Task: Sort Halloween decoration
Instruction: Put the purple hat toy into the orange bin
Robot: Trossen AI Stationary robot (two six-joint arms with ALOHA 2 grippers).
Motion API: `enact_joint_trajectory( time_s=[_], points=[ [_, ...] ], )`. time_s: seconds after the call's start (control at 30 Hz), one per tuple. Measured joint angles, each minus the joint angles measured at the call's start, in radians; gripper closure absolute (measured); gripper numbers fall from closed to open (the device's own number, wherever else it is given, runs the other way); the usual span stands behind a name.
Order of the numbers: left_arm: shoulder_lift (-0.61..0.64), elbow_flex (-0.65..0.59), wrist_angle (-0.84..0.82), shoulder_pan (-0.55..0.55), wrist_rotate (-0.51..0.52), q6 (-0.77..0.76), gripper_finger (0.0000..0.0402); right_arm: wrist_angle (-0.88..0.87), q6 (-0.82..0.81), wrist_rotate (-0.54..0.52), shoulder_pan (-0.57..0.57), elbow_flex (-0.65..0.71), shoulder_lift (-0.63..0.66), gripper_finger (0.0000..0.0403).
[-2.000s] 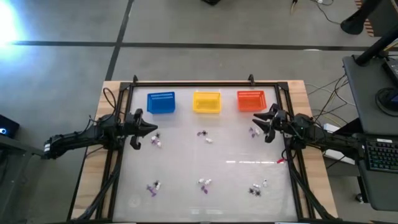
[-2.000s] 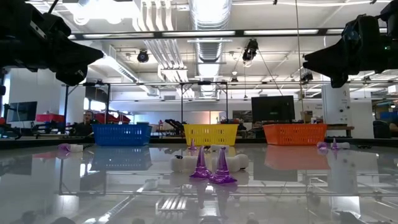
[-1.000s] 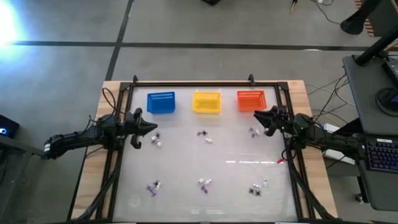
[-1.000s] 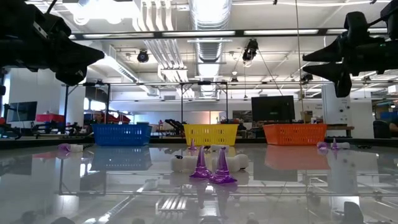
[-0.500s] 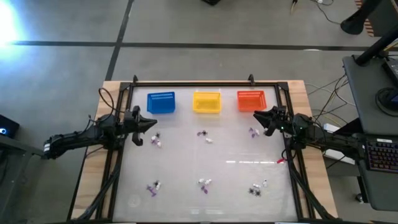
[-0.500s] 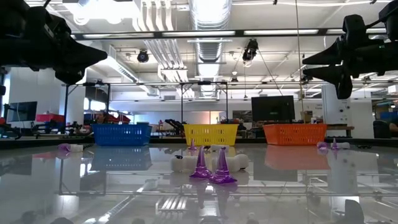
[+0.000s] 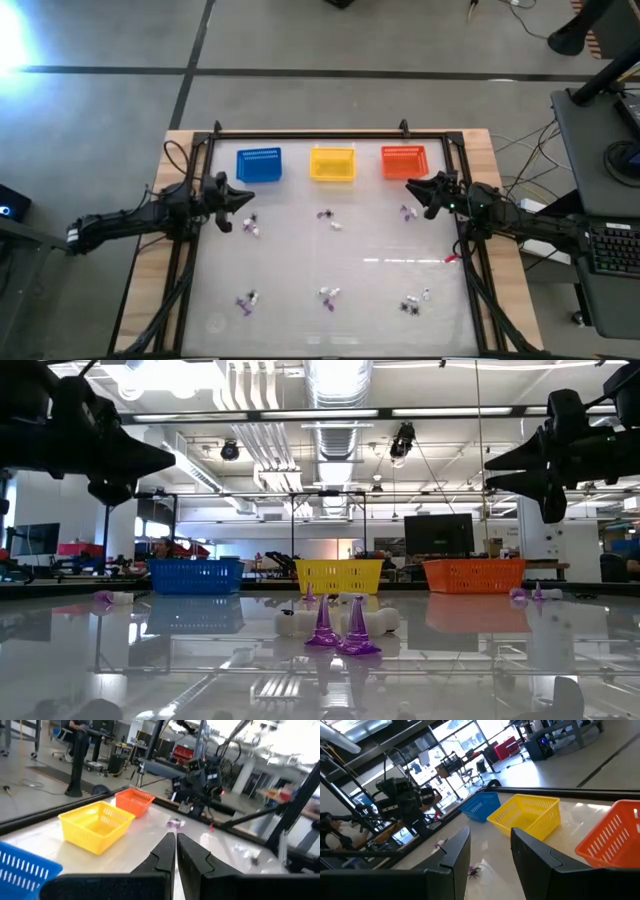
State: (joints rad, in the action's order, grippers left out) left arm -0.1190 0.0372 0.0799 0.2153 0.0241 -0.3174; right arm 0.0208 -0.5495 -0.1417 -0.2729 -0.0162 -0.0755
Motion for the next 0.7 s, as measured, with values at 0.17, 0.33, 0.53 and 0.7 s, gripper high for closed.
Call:
enact_joint_trajectory(
  time_s=[0.17,0.33,0.53,0.7],
  points=[
    [-0.051,0.000,0.055,0.001,0.058,-0.120,0.0402,-0.001,0.001,0.000,0.000,0.000,-0.016,0.0271],
    [-0.100,0.000,0.053,0.001,0.132,-0.128,0.0402,0.000,0.002,0.000,0.000,0.000,-0.024,0.0271],
    [-0.142,0.012,0.064,0.001,0.261,-0.079,0.0402,0.014,0.001,0.000,0.000,0.001,-0.024,0.0271],
    [-0.159,0.064,0.074,0.001,0.435,-0.085,0.0402,0.016,0.044,0.000,0.000,0.002,-0.024,0.0271]
  ],
)
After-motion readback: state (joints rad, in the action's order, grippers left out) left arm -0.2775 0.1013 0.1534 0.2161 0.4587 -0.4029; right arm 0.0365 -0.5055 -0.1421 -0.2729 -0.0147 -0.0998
